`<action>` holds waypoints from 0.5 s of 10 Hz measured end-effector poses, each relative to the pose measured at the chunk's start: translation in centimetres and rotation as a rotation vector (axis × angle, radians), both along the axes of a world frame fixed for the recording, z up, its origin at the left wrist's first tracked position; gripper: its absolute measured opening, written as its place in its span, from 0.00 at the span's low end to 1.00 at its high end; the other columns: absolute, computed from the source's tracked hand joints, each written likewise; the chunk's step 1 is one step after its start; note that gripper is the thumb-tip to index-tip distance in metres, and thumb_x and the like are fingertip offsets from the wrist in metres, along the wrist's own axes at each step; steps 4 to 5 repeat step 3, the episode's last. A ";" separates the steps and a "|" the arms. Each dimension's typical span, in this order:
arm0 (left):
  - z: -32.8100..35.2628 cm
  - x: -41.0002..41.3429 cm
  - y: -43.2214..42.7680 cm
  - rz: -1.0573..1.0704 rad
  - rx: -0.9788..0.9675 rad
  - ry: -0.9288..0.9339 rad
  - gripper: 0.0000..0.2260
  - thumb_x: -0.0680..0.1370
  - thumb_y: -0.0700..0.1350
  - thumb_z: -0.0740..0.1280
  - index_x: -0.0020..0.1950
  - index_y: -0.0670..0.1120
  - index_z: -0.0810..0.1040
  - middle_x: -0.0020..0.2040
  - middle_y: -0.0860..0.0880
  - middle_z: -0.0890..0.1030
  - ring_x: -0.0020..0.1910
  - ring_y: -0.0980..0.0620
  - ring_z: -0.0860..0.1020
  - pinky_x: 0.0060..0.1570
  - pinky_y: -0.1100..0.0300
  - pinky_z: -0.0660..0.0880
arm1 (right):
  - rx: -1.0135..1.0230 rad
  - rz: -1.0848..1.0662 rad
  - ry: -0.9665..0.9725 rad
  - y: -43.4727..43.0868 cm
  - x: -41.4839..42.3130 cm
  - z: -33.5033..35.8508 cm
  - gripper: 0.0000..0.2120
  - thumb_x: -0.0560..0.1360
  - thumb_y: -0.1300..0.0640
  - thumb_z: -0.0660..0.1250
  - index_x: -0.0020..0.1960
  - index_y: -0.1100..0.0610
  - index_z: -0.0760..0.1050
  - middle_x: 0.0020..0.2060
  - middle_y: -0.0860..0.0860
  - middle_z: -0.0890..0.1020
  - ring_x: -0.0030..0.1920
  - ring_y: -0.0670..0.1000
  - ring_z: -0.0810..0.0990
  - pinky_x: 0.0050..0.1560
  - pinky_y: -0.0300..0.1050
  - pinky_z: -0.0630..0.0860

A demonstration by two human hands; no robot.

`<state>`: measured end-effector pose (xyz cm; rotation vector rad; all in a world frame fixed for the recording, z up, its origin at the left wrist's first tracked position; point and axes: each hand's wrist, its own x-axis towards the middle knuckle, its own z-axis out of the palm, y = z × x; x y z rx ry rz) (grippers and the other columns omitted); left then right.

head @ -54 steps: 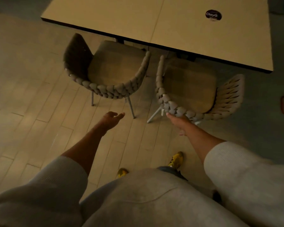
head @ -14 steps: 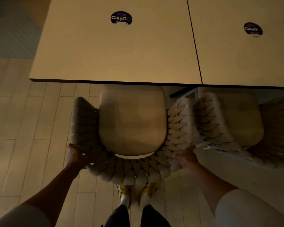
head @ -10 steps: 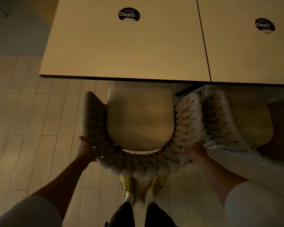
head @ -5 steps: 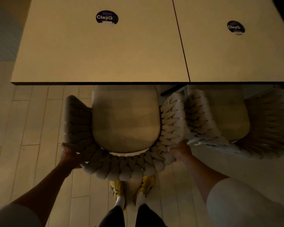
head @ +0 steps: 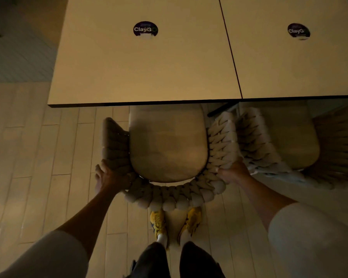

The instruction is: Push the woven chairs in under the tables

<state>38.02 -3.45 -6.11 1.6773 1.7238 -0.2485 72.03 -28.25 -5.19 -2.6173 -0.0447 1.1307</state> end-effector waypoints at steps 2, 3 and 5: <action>-0.2 0.5 -0.2 -0.501 -0.107 0.251 0.39 0.62 0.77 0.62 0.70 0.63 0.71 0.71 0.51 0.73 0.69 0.42 0.70 0.65 0.42 0.74 | 0.075 0.078 -0.013 -1.1 -2.2 3.1 0.47 0.70 0.38 0.77 0.79 0.60 0.62 0.74 0.59 0.71 0.71 0.59 0.74 0.66 0.47 0.74; -3.9 1.4 0.5 -0.651 -0.149 0.236 0.37 0.59 0.77 0.60 0.61 0.60 0.79 0.59 0.52 0.82 0.59 0.46 0.79 0.60 0.47 0.78 | 0.137 0.078 0.008 -2.1 -3.6 3.2 0.48 0.67 0.33 0.76 0.77 0.57 0.66 0.73 0.56 0.73 0.70 0.58 0.75 0.65 0.46 0.74; -3.9 1.4 0.5 -0.651 -0.149 0.236 0.37 0.59 0.77 0.60 0.61 0.60 0.79 0.59 0.52 0.82 0.59 0.46 0.79 0.60 0.47 0.78 | 0.137 0.078 0.008 -2.1 -3.6 3.2 0.48 0.67 0.33 0.76 0.77 0.57 0.66 0.73 0.56 0.73 0.70 0.58 0.75 0.65 0.46 0.74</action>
